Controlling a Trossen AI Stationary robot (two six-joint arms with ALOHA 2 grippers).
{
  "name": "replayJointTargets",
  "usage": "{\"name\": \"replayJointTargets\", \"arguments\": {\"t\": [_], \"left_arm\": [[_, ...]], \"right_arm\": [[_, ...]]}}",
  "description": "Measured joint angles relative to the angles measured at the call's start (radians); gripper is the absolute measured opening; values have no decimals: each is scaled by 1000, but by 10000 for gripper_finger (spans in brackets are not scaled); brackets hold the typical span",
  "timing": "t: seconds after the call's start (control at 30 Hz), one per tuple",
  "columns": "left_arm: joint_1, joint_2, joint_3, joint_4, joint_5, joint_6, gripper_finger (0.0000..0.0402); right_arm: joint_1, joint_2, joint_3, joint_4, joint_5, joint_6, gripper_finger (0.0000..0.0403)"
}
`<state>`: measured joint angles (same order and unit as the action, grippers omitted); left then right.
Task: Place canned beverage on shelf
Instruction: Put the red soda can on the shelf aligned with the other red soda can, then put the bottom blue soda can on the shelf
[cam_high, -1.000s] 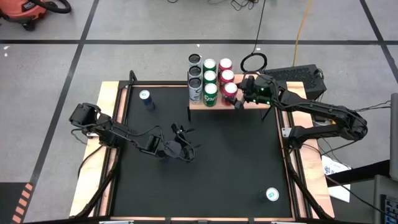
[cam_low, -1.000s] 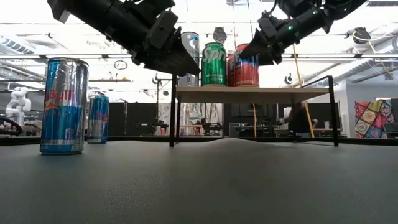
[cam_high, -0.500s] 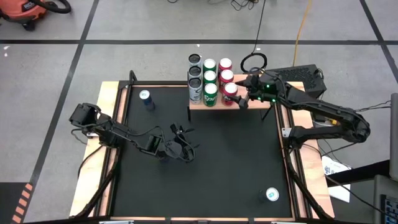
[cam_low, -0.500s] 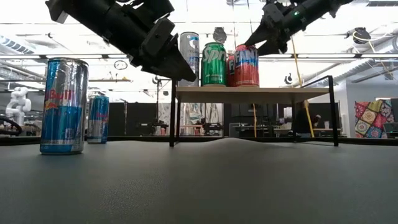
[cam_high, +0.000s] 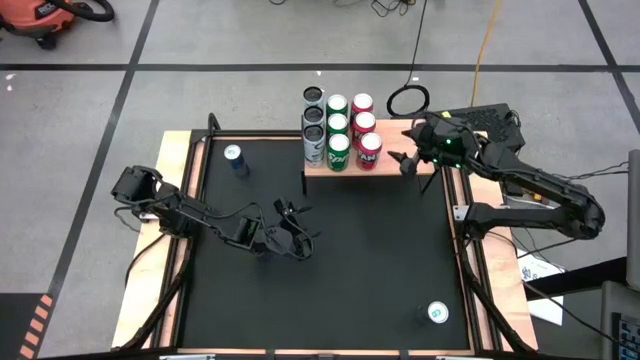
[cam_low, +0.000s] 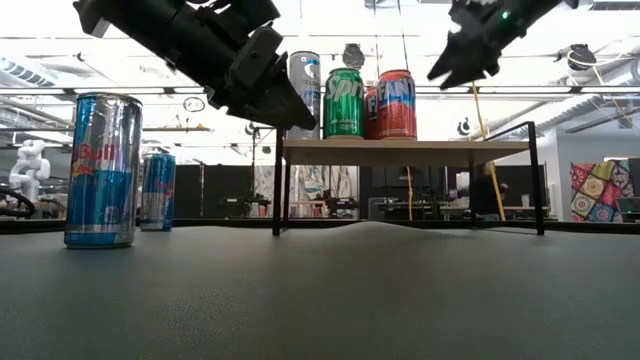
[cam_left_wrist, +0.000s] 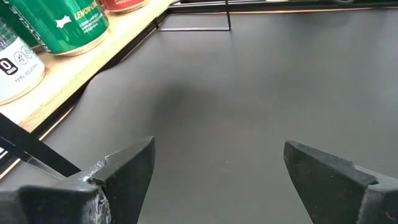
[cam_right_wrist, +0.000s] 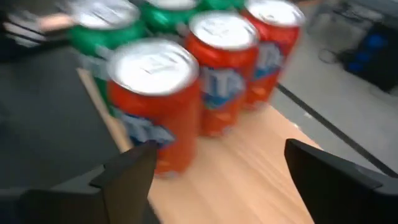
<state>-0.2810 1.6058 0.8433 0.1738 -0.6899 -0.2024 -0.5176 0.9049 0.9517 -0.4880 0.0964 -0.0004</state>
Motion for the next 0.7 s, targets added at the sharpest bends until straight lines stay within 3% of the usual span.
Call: {"name": "replayJointTargets", "arguments": {"t": [0.37,0.7], "left_arm": [[0,0,0,0,0,4,352],[2,0,0,-1,0,27,352]], "right_arm": [[0,136,-31,102,35,22,313],[10,94,-31,57,34,92,313]]}}
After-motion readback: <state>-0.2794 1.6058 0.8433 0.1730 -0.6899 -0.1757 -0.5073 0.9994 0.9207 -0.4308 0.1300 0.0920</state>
